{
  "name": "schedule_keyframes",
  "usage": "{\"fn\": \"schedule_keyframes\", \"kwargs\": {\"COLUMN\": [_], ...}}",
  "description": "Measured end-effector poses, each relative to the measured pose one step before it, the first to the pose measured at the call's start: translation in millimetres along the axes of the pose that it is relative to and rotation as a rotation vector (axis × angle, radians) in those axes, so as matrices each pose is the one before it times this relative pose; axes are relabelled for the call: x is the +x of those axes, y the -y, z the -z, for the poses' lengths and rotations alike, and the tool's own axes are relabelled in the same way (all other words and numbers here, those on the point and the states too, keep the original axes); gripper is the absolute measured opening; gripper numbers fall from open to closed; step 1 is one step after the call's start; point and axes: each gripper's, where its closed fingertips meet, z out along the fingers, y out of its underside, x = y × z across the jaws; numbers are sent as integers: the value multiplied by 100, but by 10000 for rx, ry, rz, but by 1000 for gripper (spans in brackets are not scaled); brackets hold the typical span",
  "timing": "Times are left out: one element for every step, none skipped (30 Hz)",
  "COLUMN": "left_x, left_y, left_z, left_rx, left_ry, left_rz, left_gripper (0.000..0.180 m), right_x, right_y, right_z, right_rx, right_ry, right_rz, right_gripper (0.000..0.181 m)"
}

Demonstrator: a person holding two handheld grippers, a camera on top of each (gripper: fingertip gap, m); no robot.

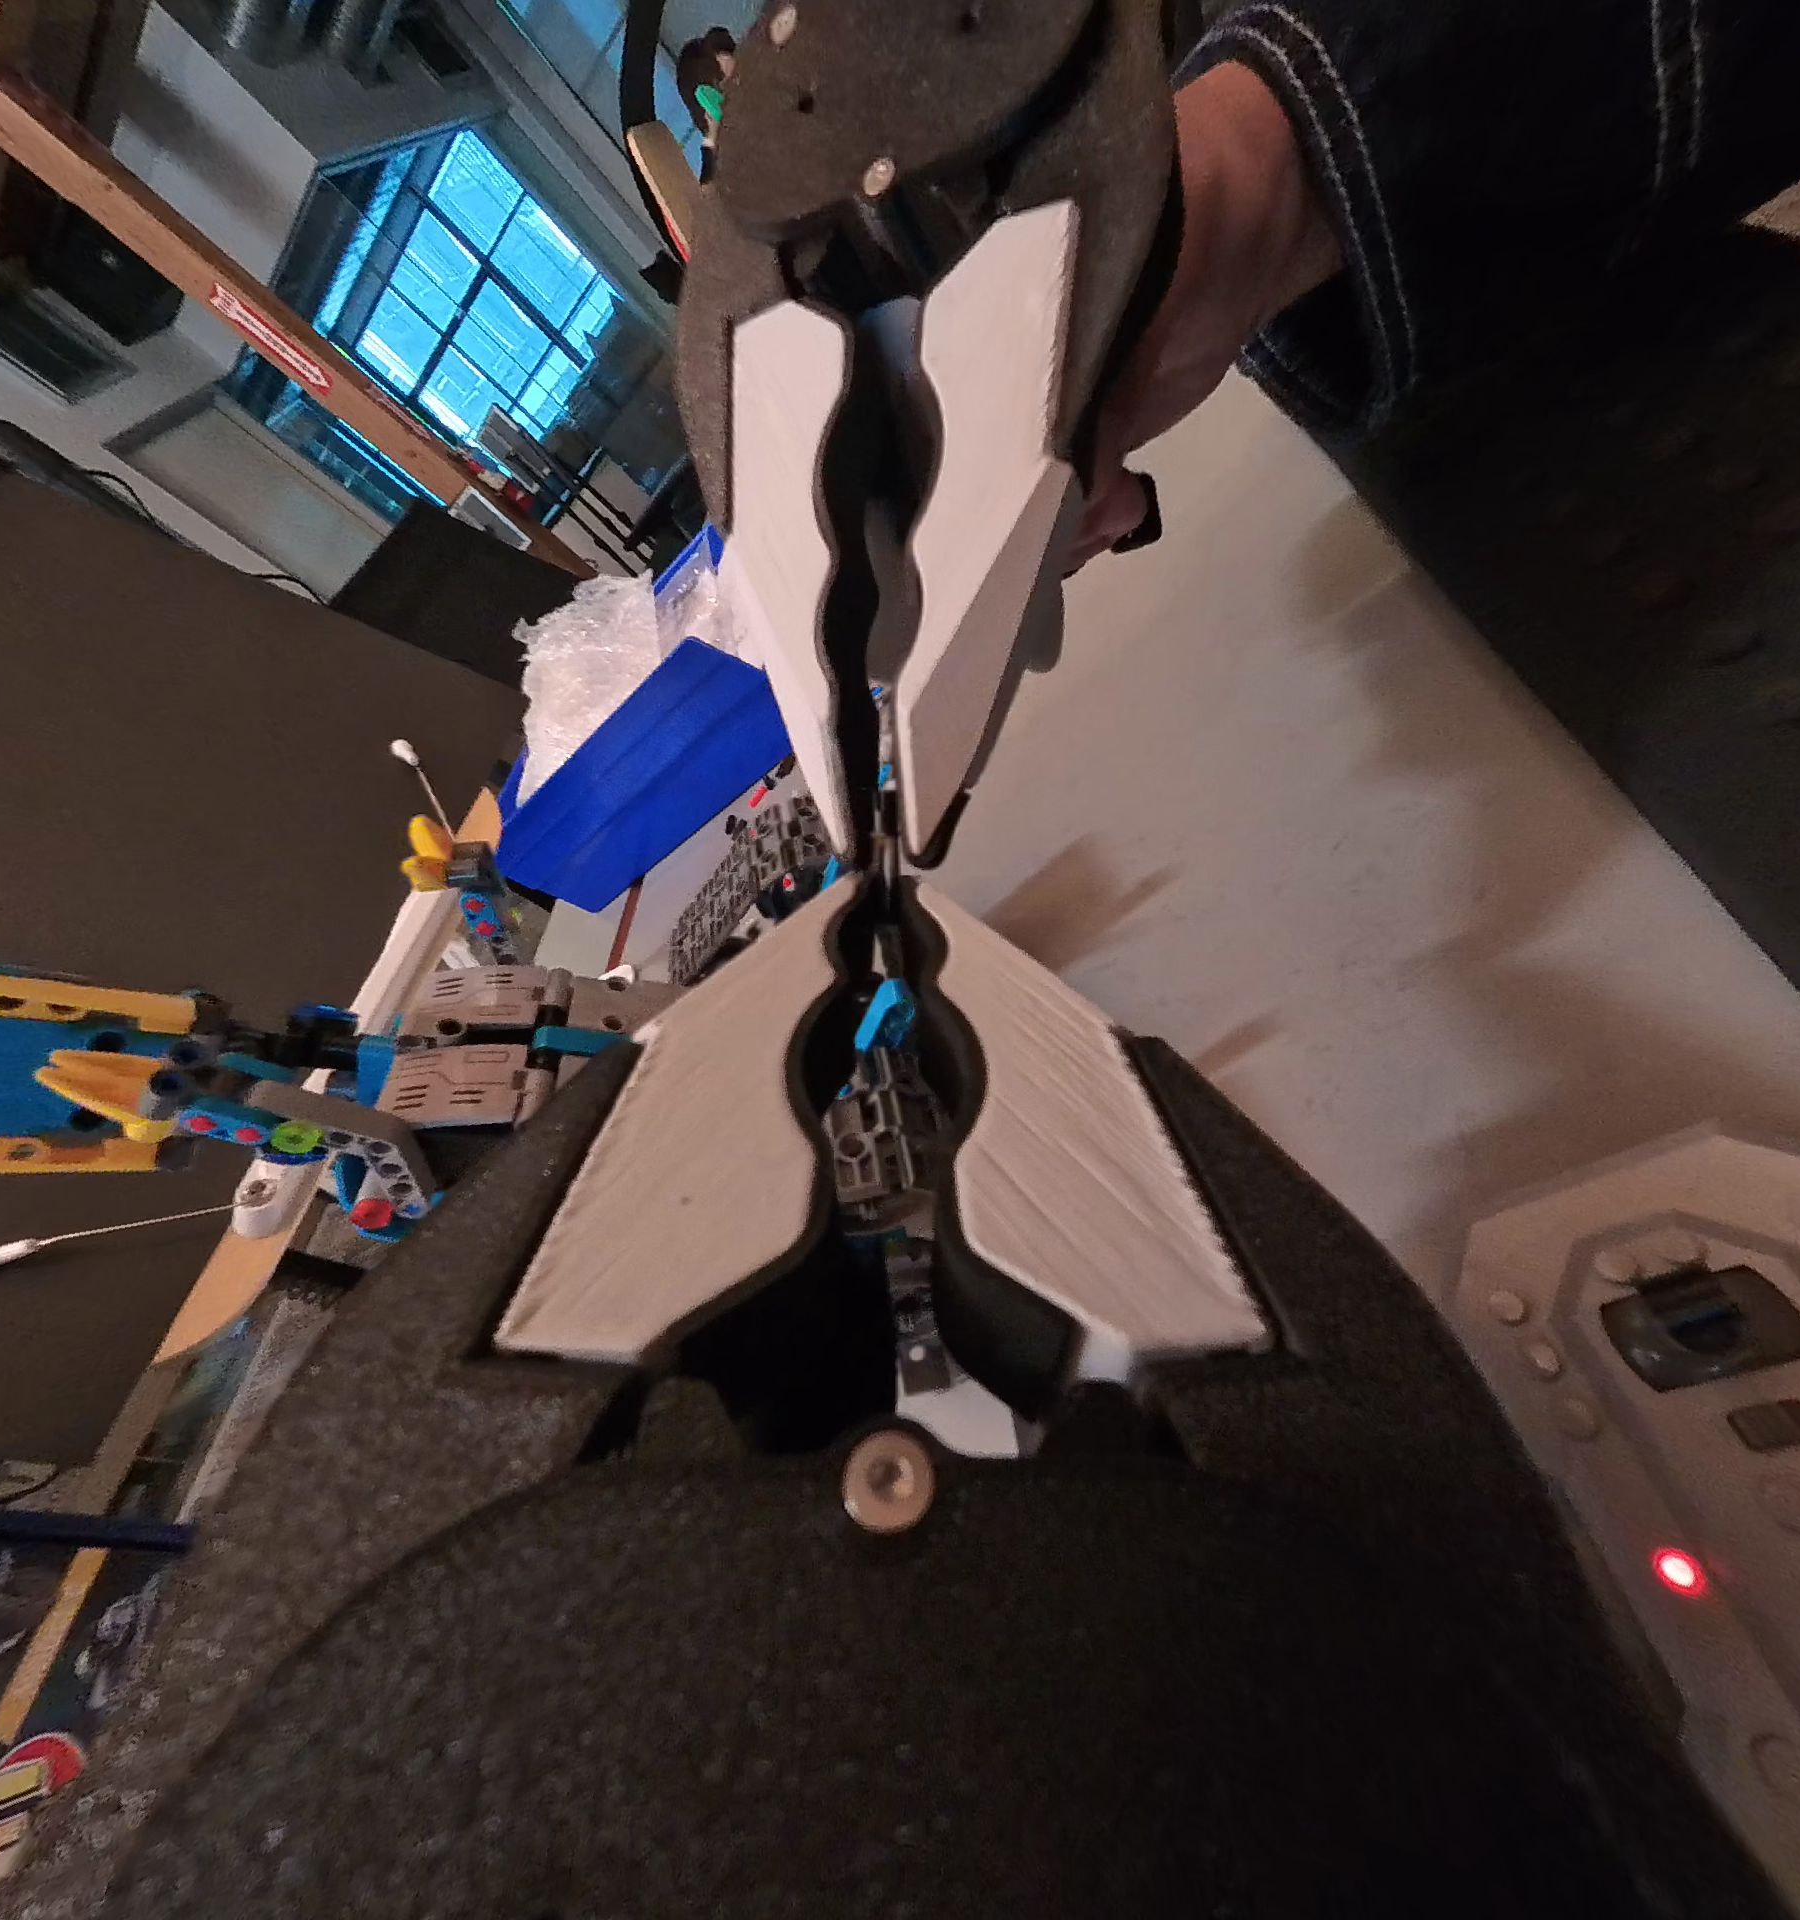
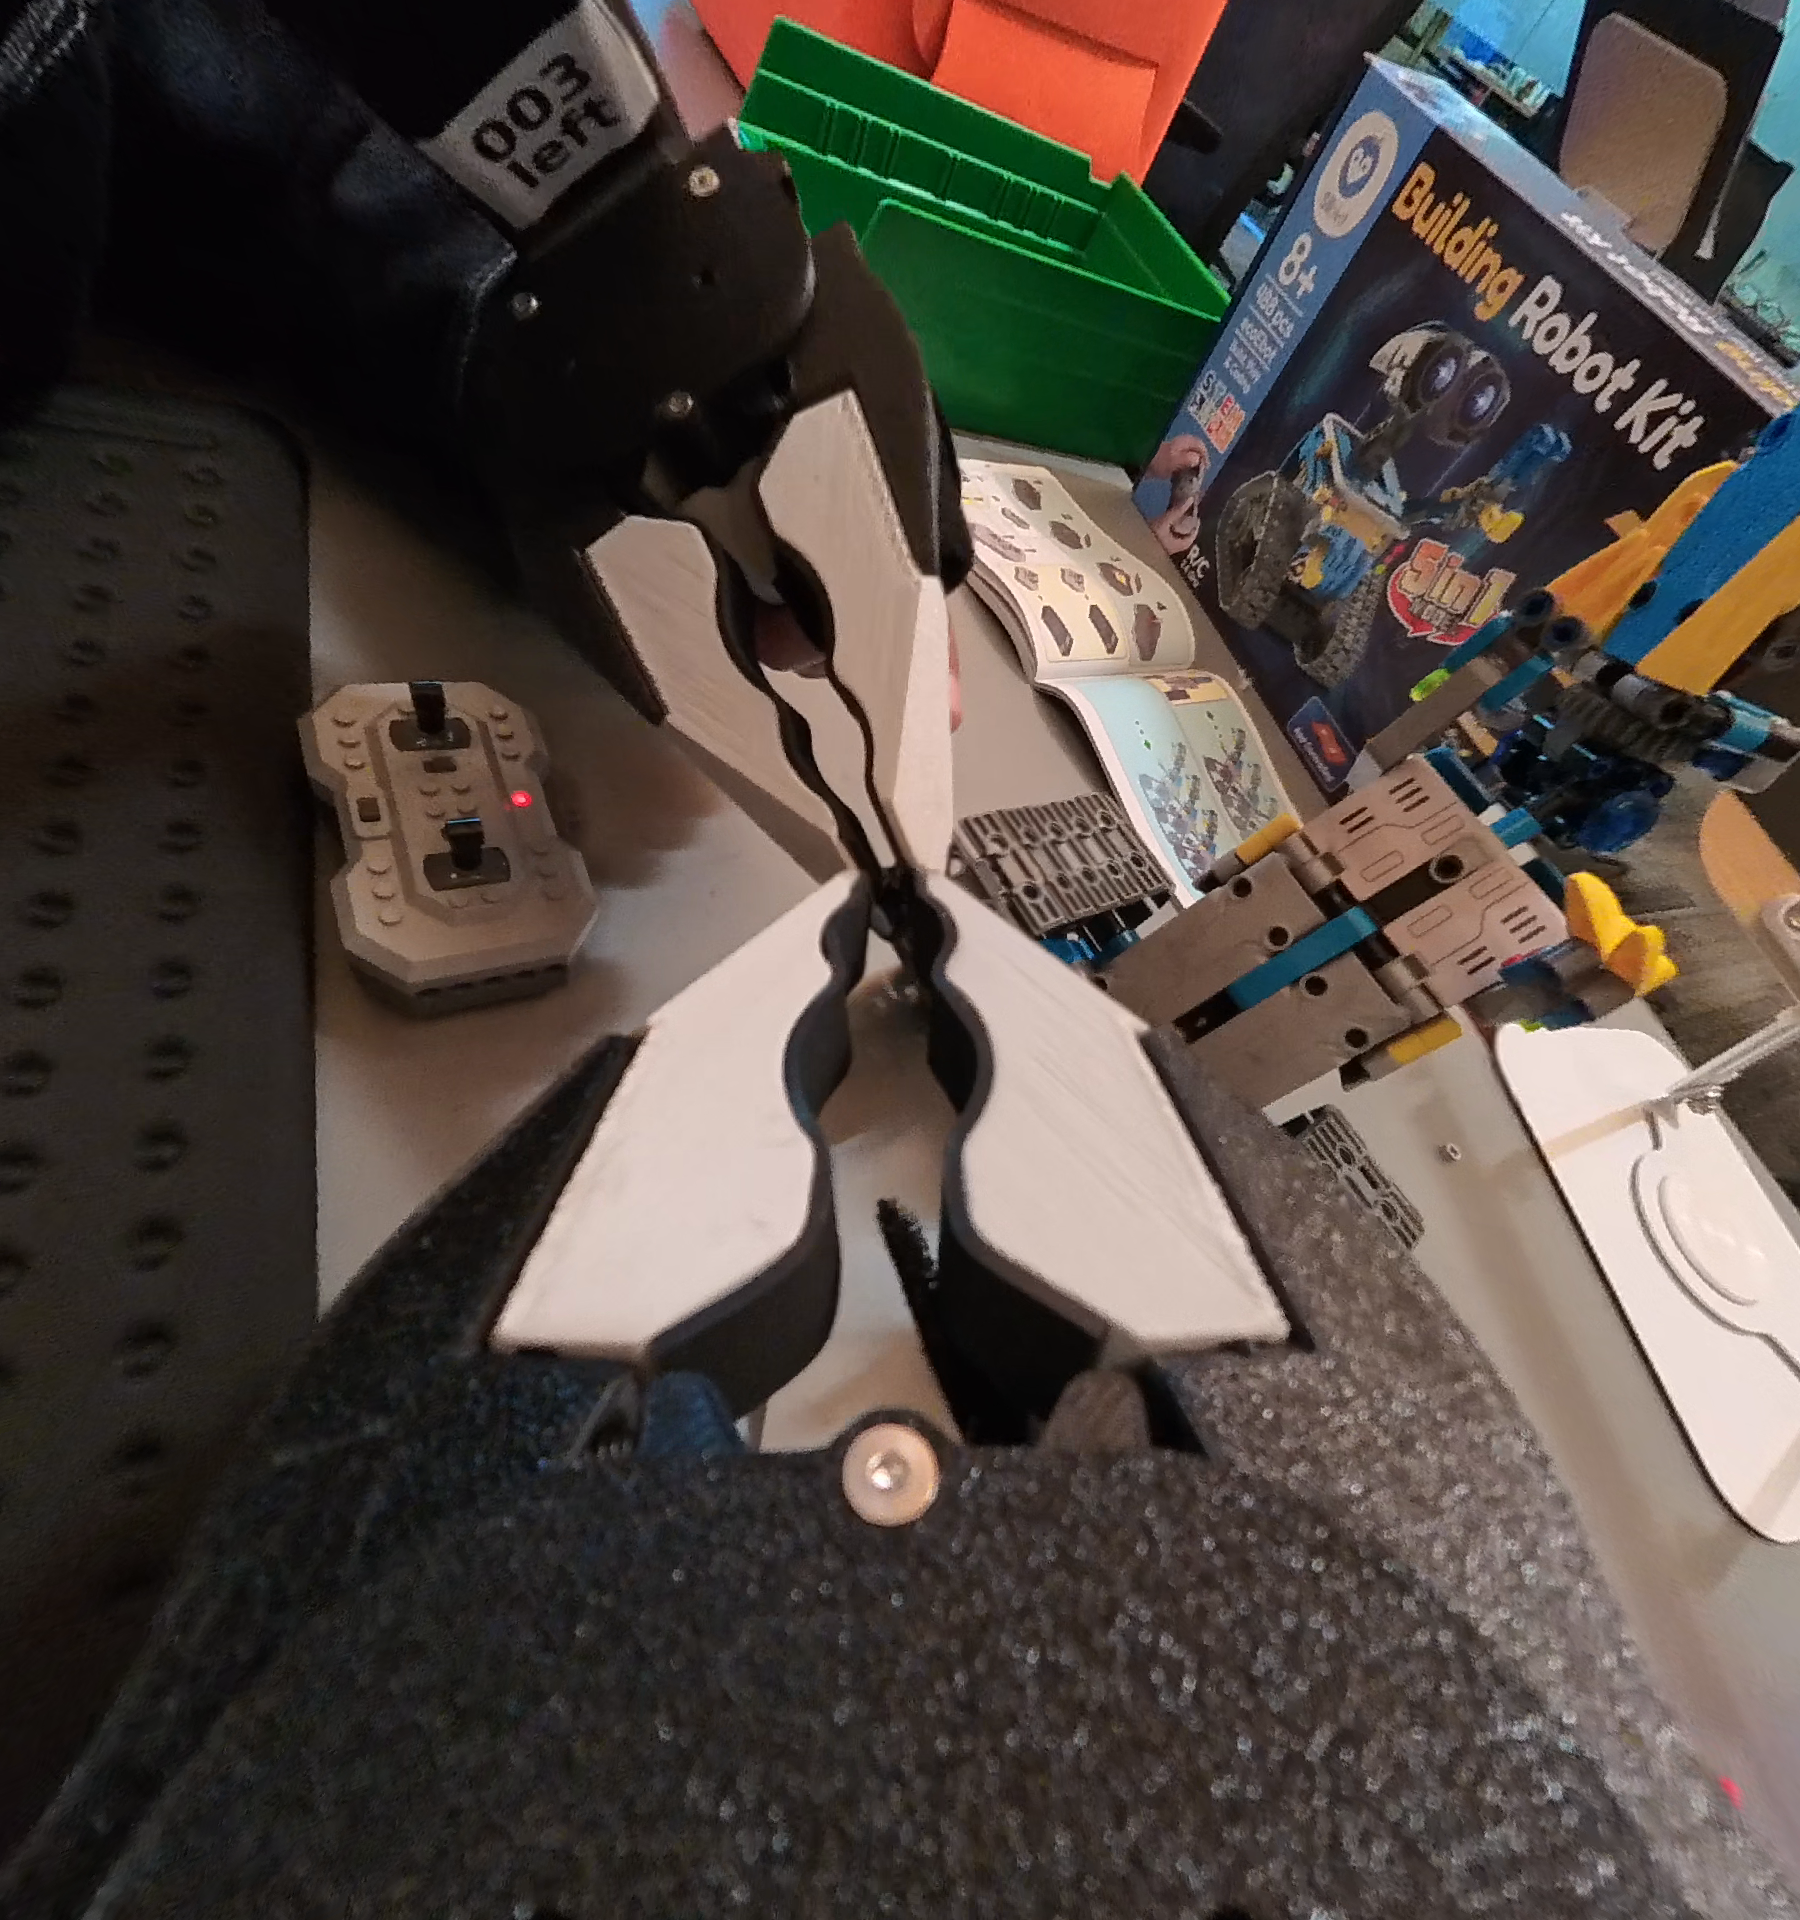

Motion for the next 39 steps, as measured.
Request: {"fn": "schedule_keyframes", "kwargs": {"left_x": [2, -27, -17, -19, -105, -215, -422, -684, -935, -1305, -1991, -2525, -1939, -1000, -585, -290, -717, -1482, -1105, -171, 144, -24, -4, -153, -417, -249, -190, -176, -72, 41, 136, 171, 48, -79, -102, -71, -82, -81, -123], "left_y": [-94, -151, -184, -134, -31, 19, 69, 166, 347, 516, 292, -172, -348, -222, -25, 52, -213, -503, -465, -398, -410, -311, -172, 61, 233, 104, -20, 1, -5, -9, 31, 117, 150, 265, 301, 225, 249, 307, 359], "left_z": [-68, -68, -76, -69, -18, 71, 216, 421, 637, 781, 681, 262, -280, -592, -727, -849, -971, -1033, -981, -836, -699, -555, -427, -232, -69, -85, -109, -25, 16, 84, 148, 171, 152, 126, 108, 87, 103, 127, 139], "left_rx": [-2, -54, -66, -31, -3, 2, 34, 116, 244, 368, 239, -111, -407, -488, -412, -358, -476, -600, -496, -348, -306, -196, -87, 21, 116, 34, -58, -37, -64, -130, -177, -184, -188, -107, -81, -167, -159, -128, -109], "left_ry": [-17, 11, -8, -11, 18, 38, 93, 123, 118, 170, 422, 578, 99, -441, -528, -523, -69, 589, 502, -10, -132, 27, -23, -31, 18, -109, -83, -12, -11, -99, -236, -343, -328, -232, -180, -171, -166, -177, -174], "left_rz": [80, 45, 34, 74, 164, 253, 411, 700, 1081, 1423, 1686, 1811, 1702, 1411, 1048, 553, -155, -657, -593, -313, -120, -37, 30, 247, 347, 279, 259, 202, 150, 145, 237, 382, 426, 384, 290, 194, 148, 156, 205], "left_gripper": [1, 1, 1, 1, 1, 2, 4, 22, 34, 42, 46, 47, 63, 91, 100, 106, 109, 111, 116, 115, 108, 100, 95, 94, 83, 77, 76, 75, 74, 74, 73, 73, 73, 73, 73, 73, 73, 73, 73], "right_x": [62, 78, 87, 59, 118, 139, 405, 833, 1063, 1132, 1133, 877, 521, 194, 58, -104, -145, -117, -154, -73, 55, 27, -21, -43, -18, -2, 44, 89, 128, 135, 243, 174, 107, 158, 238, 372, 560, 765, 592], "right_y": [-16, -119, -182, -162, -32, 25, 16, -118, -318, -608, -852, -797, -578, -333, -69, 85, 49, -45, -122, -180, -198, -175, -152, -47, -1, -81, -149, -80, 86, 267, 437, 469, 382, 380, 653, 720, 397, 120, 188], "right_z": [-70, -71, -93, -54, -3, 38, 196, 424, 553, 556, 447, 237, 17, -187, -338, -411, -437, -367, -233, -81, 103, 226, 275, 301, 274, 171, 86, 60, 89, 86, 83, 2, -137, -211, -184, -147, -170, -207, -278], "right_rx": [10, -31, -69, -105, -25, 1, -30, -76, -120, -233, -378, -372, -286, -195, -73, 22, -12, -34, -21, -26, -12, 0, 2, 72, 86, 25, -41, -48, -9, 19, 25, -40, -159, -205, -5, 77, -36, -134, -93], "right_ry": [91, 42, 50, 87, -42, -83, -157, -291, -310, -312, -414, -404, -281, -124, -118, -87, -102, -125, -78, -72, -121, -65, -2, 1, -16, -16, -39, -72, -77, -42, -53, 64, 175, 171, 151, 183, 282, 386, 606], "right_rz": [-96, 21, -27, -67, 97, 178, 148, 128, 51, 15, 170, 348, 347, 250, 202, 222, 203, 169, 76, -35, -81, -124, -177, -172, -159, -133, -61, 34, 99, 137, 214, 293, 312, 277, 227, 98, -15, -162, -232], "right_gripper": [4, 4, 4, 4, 4, 3, 3, 3, 3, 3, 3, 3, 2, 3, 2, 2, 2, 2, 2, 3, 2, 3, 3, 3, 3, 3, 3, 3, 3, 3, 2, 3, 3, 3, 2, 3, 2, 3, 3]}}
